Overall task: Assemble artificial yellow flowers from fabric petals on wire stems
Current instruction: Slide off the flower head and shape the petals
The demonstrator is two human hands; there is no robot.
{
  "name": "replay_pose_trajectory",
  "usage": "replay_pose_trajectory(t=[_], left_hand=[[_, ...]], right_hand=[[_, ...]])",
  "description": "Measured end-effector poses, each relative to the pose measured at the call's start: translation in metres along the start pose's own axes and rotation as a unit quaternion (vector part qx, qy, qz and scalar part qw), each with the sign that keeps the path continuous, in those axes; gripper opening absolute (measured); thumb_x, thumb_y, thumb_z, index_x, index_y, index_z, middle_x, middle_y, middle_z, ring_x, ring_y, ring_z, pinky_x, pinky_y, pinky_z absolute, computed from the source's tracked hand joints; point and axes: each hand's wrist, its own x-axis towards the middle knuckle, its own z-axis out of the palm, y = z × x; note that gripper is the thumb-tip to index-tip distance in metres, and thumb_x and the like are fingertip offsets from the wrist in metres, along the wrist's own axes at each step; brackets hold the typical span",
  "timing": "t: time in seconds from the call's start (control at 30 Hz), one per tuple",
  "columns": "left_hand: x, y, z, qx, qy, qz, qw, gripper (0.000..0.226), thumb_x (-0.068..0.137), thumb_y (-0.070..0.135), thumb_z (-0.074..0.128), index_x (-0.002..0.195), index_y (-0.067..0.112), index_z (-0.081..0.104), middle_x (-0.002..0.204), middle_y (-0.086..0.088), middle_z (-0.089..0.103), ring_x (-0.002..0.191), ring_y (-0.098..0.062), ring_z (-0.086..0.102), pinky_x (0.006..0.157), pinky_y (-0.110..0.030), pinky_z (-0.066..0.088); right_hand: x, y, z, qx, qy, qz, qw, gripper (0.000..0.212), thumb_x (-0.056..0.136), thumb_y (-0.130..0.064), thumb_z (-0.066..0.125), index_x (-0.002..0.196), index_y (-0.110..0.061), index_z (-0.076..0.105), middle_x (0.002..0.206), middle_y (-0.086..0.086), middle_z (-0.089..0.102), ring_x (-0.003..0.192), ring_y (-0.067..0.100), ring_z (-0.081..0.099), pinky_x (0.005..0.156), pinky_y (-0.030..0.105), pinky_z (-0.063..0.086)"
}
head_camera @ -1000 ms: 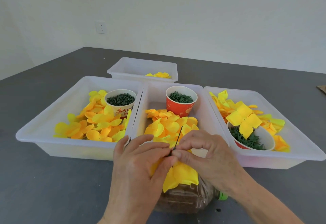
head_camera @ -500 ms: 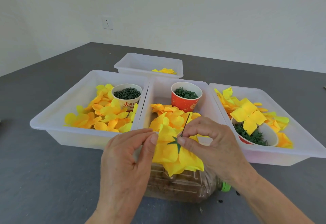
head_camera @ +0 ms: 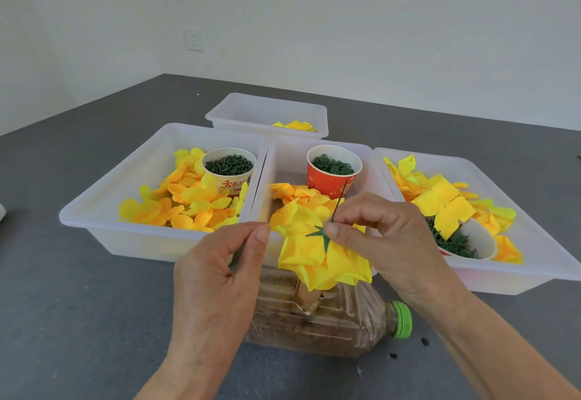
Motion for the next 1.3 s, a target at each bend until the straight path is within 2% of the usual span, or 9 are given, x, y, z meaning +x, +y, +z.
replay_pose_trajectory(t=[0.1,0.17,0.3,0.5,0.67,0.8,0.97,1.1,1.3], left_hand=[[0.001,-0.004,-0.002,0.000,-0.011,-0.019,1.000,0.011,0.081,0.031,0.065,0.078,0.040,0.071,0.075,0.030,0.066,0.049,0.011,0.050,0.054,-0.003,0.040],[-0.001,-0.006,-0.001,0.015,-0.052,-0.025,0.998,0.020,0.075,0.020,0.071,0.078,0.040,0.073,0.084,0.032,0.067,0.072,0.016,0.058,0.064,-0.007,0.046],[-0.008,-0.001,0.005,0.057,-0.173,0.002,0.983,0.028,0.066,0.016,0.076,0.081,0.040,0.073,0.083,0.029,0.068,0.087,0.015,0.057,0.069,0.000,0.038],[-0.020,-0.016,0.016,0.094,-0.128,-0.027,0.987,0.035,0.060,0.031,0.083,0.078,0.049,0.058,0.100,0.025,0.059,0.099,0.008,0.051,0.073,-0.005,0.037],[-0.019,-0.018,0.029,-0.021,-0.096,-0.087,0.991,0.027,0.056,0.035,0.085,0.079,0.041,0.071,0.091,0.012,0.070,0.088,0.003,0.060,0.071,-0.018,0.045],[-0.015,-0.018,0.033,-0.056,-0.111,-0.094,0.988,0.029,0.063,0.026,0.084,0.084,0.041,0.070,0.075,0.012,0.070,0.076,-0.005,0.058,0.062,-0.015,0.046],[-0.011,-0.018,0.034,-0.064,-0.133,-0.114,0.982,0.021,0.056,0.039,0.076,0.073,0.029,0.071,0.063,-0.003,0.069,0.056,-0.005,0.058,0.057,-0.034,0.050],[-0.009,-0.023,0.032,-0.047,-0.150,-0.107,0.982,0.012,0.063,0.020,0.080,0.066,0.023,0.069,0.056,-0.003,0.064,0.049,-0.003,0.049,0.049,-0.024,0.043],[-0.005,-0.022,0.029,-0.041,-0.179,-0.100,0.978,0.024,0.068,0.006,0.075,0.057,0.025,0.066,0.042,0.010,0.054,0.040,0.003,0.040,0.041,-0.012,0.031]], right_hand=[[-0.001,-0.001,0.001,0.004,-0.003,0.002,1.000,0.004,0.069,-0.022,0.073,0.067,-0.020,0.070,0.073,0.000,0.067,0.073,0.010,0.061,0.071,0.019,0.046],[-0.001,0.000,0.001,-0.001,-0.005,0.001,1.000,0.006,0.071,-0.016,0.074,0.067,-0.018,0.070,0.073,0.000,0.066,0.073,0.011,0.060,0.071,0.020,0.047],[-0.002,0.002,0.001,-0.009,-0.002,-0.001,1.000,0.010,0.073,-0.007,0.075,0.068,-0.014,0.070,0.073,0.003,0.067,0.074,0.013,0.061,0.072,0.021,0.048],[-0.006,0.002,0.002,0.003,0.007,-0.002,1.000,0.013,0.073,-0.004,0.075,0.067,-0.014,0.070,0.073,0.002,0.067,0.073,0.009,0.061,0.071,0.017,0.046],[-0.008,0.002,0.004,0.006,0.015,-0.012,1.000,0.013,0.074,-0.003,0.074,0.067,-0.012,0.069,0.074,0.000,0.067,0.073,0.007,0.060,0.071,0.016,0.045],[-0.010,0.003,0.005,0.006,0.016,-0.011,1.000,0.013,0.074,-0.003,0.074,0.067,-0.013,0.069,0.073,-0.003,0.066,0.073,0.007,0.060,0.071,0.016,0.045],[-0.010,0.002,0.005,0.009,0.018,-0.006,1.000,0.012,0.074,-0.004,0.073,0.066,-0.011,0.068,0.074,0.000,0.066,0.073,0.008,0.060,0.071,0.016,0.045],[-0.011,0.002,0.007,-0.005,0.024,-0.011,1.000,0.014,0.074,-0.002,0.074,0.066,-0.011,0.067,0.073,-0.001,0.066,0.073,0.008,0.060,0.071,0.014,0.044],[-0.012,0.004,0.011,-0.003,0.035,-0.013,0.999,0.015,0.075,-0.002,0.074,0.066,-0.011,0.067,0.074,0.001,0.065,0.074,0.010,0.060,0.071,0.017,0.045]])
